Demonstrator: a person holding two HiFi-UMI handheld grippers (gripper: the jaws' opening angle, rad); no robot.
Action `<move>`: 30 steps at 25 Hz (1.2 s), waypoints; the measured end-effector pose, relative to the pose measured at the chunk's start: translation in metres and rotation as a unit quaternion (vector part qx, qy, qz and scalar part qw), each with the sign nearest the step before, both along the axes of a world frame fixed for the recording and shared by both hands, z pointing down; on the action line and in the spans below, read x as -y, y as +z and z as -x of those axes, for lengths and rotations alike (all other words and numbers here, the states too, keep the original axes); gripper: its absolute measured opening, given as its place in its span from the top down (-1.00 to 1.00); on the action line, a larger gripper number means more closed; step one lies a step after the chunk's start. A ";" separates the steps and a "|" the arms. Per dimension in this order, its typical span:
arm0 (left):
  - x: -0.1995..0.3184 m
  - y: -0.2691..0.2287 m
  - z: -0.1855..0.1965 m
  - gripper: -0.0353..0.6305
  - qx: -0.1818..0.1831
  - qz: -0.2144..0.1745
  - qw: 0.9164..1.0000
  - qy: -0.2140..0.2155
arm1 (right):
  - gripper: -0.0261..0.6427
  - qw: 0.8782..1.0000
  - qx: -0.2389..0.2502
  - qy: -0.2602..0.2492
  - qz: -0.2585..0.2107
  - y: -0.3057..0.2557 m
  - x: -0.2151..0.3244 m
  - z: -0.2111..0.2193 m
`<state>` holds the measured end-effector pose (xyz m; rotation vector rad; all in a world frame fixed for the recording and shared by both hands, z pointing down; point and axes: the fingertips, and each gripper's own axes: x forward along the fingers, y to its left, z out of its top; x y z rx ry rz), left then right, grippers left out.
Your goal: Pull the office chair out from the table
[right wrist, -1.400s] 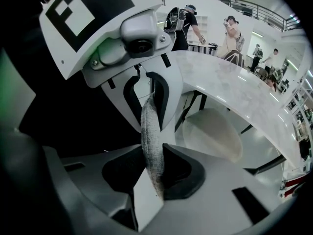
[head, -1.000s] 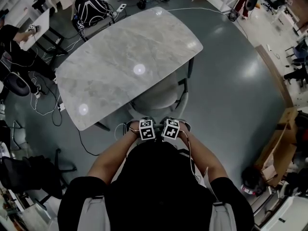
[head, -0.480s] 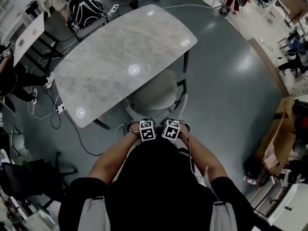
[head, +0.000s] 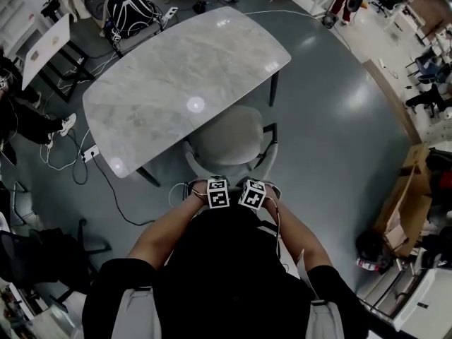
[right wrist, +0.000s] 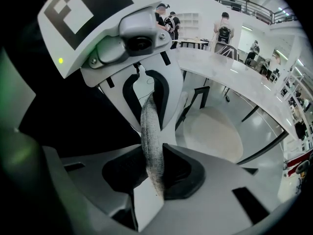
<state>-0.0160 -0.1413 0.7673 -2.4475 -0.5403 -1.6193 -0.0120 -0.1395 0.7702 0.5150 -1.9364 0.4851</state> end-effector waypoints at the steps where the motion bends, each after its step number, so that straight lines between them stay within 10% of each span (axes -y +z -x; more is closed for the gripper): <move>1: -0.004 0.000 0.002 0.63 0.001 0.000 1.000 0.001 | 0.61 1.000 0.001 0.001 0.000 0.000 -0.004 0.001; 30: -0.127 0.004 0.000 0.63 0.014 0.008 0.998 -0.061 | 0.60 0.998 0.000 -0.058 0.000 0.003 -0.127 -0.001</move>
